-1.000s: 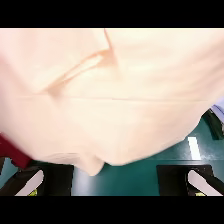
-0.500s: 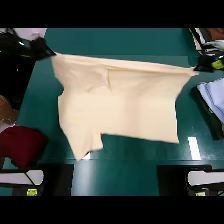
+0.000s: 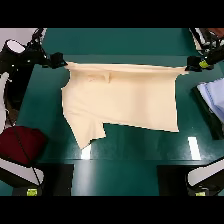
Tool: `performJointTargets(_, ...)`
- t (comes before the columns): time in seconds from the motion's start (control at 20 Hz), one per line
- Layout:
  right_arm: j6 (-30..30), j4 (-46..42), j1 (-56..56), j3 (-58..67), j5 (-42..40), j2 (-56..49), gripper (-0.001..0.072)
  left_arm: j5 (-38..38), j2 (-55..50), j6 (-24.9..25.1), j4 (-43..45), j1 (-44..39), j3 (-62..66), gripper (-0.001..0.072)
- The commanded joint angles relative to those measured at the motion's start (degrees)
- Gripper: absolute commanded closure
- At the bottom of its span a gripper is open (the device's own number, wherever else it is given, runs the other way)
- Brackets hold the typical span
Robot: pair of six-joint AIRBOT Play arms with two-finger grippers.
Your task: Fold the shirts.
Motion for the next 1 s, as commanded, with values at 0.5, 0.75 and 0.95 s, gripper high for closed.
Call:
performJointTargets(0.5,2.12,-0.04,4.35,-20.50,0.42,8.24,0.0334,-15.50,-0.37,-1.25,10.86,1.07,-7.72,0.0659)
performJointTargets(0.75,2.10,0.07,2.89,-32.04,-4.96,20.81,0.0337,-20.83,-0.39,-1.31,10.40,2.51,-7.76,0.0656)
performJointTargets(0.95,2.12,0.13,3.06,-38.84,-10.27,27.71,0.0347,-13.11,-0.39,-1.31,8.04,2.54,-7.76,0.0657)
